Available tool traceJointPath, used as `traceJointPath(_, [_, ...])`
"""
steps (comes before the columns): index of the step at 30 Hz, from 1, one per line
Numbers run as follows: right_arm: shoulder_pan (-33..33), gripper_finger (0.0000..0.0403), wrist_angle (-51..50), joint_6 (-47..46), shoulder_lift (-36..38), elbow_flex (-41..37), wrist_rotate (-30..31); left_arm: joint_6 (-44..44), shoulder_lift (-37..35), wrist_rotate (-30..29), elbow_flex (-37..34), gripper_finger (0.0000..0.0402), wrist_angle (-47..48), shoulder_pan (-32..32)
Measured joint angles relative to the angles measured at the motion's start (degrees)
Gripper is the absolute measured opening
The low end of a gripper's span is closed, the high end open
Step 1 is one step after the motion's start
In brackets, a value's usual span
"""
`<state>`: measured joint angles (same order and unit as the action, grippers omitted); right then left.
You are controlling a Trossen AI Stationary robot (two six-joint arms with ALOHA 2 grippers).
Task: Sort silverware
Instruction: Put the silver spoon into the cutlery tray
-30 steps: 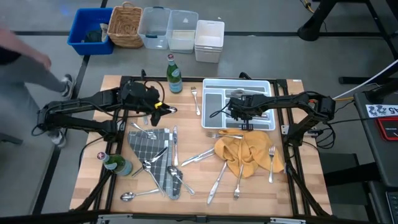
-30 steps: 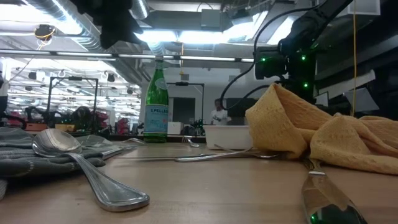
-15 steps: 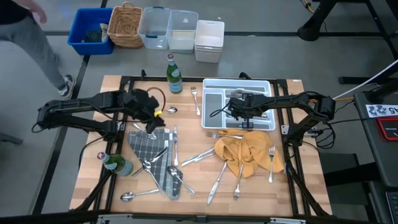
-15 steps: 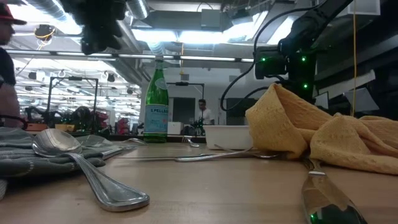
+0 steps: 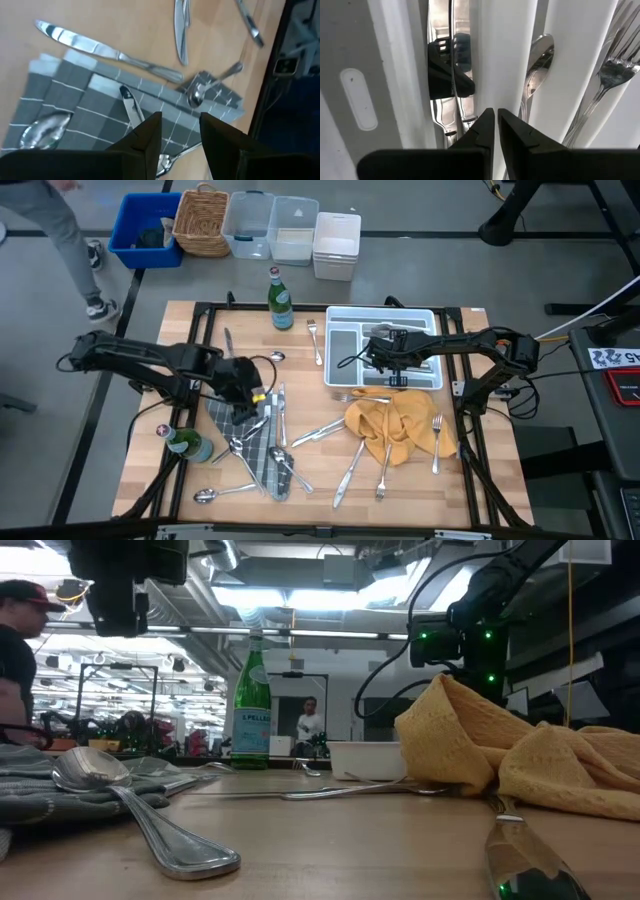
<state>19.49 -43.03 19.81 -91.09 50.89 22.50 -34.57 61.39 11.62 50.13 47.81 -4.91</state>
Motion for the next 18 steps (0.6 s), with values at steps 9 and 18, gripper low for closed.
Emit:
traceJointPath(9, [0.02,0.0030,0.02,0.00,0.00,0.01,-0.02,7.56,9.79,-0.11,0.00,0.0123,-7.00,-6.34])
traceJointPath(18, [0.04,0.0030,-0.17,0.00,0.00,0.03,-0.02,0.71,18.89,4.71,0.00,0.0123,-12.29,-9.36])
